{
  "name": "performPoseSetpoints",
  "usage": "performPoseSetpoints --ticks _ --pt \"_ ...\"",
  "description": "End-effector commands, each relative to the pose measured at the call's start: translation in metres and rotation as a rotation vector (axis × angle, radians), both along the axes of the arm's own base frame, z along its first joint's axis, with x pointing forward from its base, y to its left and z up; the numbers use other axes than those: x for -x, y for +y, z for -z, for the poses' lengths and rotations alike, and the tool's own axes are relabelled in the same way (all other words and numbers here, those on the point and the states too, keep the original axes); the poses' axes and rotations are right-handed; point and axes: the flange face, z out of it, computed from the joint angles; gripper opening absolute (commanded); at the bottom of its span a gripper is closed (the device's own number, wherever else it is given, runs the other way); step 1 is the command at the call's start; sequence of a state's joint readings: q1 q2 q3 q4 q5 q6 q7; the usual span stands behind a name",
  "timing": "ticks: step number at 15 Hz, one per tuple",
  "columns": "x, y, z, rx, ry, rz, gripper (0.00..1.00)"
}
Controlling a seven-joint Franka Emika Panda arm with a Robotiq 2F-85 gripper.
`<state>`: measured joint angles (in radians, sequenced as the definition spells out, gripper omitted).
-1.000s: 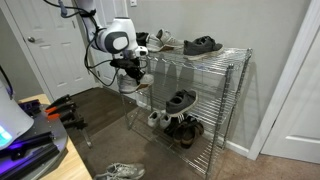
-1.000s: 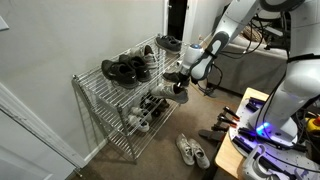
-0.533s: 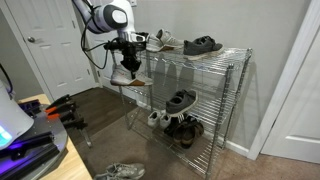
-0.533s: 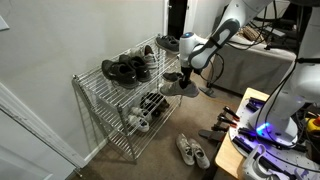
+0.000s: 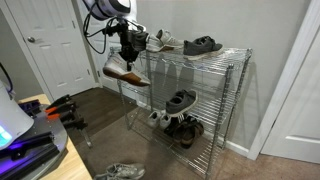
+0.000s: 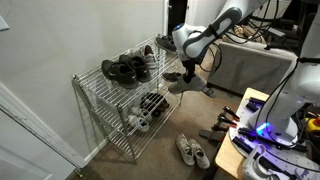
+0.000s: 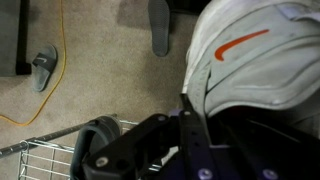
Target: Move the white shoe from the second rack to the first rack
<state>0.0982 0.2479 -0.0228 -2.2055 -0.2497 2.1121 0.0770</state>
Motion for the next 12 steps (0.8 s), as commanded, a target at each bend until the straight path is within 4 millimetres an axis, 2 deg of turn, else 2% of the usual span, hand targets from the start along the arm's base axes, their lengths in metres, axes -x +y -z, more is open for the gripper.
performPoseSetpoints --ticks 1,8,12 --pt "0.007 0.013 -0.046 0.056 0.063 -0.009 0.06" --pt "0.029 0.051 -0.132 0.148 0.107 0.039 0.06" --pt "0.043 0.058 -0.174 0.165 0.065 0.083 0.05"
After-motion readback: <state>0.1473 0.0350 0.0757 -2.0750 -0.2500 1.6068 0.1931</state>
